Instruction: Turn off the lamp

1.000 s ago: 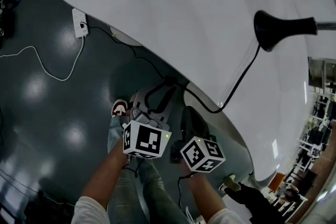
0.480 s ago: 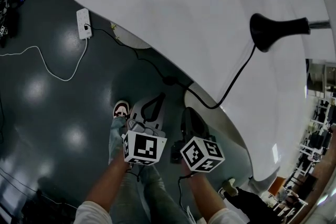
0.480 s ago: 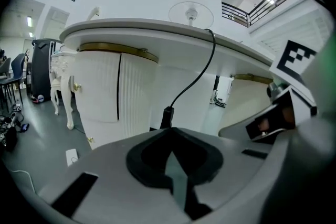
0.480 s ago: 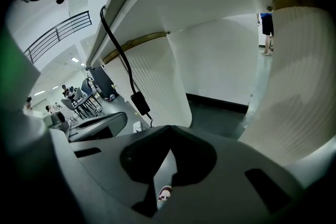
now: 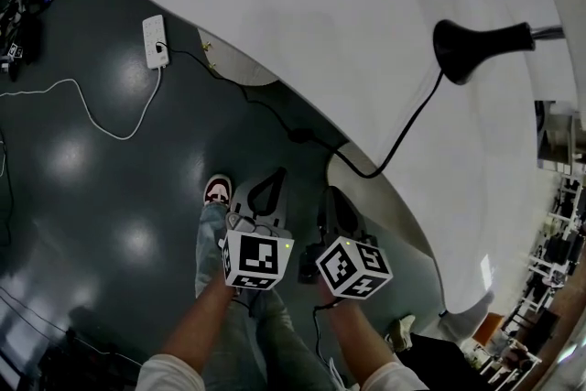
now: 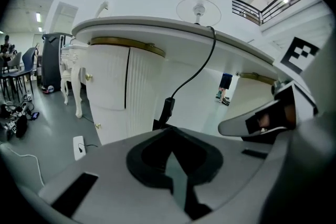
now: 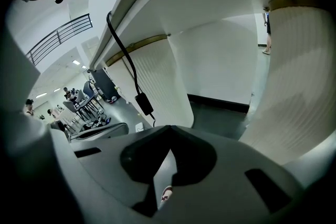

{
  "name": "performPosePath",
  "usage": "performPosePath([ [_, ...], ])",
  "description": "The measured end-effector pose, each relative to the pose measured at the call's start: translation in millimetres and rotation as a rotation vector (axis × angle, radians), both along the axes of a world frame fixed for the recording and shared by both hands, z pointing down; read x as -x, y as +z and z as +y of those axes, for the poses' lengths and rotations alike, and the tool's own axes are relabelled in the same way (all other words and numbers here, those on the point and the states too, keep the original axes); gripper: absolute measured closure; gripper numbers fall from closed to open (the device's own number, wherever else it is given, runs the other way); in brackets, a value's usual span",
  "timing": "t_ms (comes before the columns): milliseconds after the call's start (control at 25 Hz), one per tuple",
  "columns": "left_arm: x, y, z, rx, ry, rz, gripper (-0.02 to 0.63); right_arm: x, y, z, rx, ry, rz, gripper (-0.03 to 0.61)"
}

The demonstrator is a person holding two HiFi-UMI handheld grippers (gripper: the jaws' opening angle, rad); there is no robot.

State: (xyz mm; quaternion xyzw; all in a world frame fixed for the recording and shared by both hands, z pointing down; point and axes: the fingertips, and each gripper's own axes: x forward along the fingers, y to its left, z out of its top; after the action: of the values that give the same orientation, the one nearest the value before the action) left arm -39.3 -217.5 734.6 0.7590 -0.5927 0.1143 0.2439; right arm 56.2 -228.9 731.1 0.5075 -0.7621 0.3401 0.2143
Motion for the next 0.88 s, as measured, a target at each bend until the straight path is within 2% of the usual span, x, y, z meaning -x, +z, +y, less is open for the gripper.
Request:
performPosePath([
  [160, 4.0, -14.9, 10.7, 0.052, -0.037, -0.001, 0.606, 5.2, -17.9, 6.5, -0.002, -0.002, -0.028, 0.580],
  [400, 11.3, -72.7, 21.9, 0.093, -0.060, 0.005, 0.606, 9.2, -71.4, 9.8, -0.032, -0.005, -0.060, 0.580],
  [640, -2.4, -145.9, 23.9, 0.082, -0.029, 0.026, 0.606, -0.3, -131.1, 18.3, -0.044, 0.029, -0.082, 0.580],
  [880, -21.6, -212.4, 24.0, 0.054, 0.013, 0.059, 0.606, -8.0, -203.0, 25.9, -0.111, 0.004, -0.070, 0.580],
])
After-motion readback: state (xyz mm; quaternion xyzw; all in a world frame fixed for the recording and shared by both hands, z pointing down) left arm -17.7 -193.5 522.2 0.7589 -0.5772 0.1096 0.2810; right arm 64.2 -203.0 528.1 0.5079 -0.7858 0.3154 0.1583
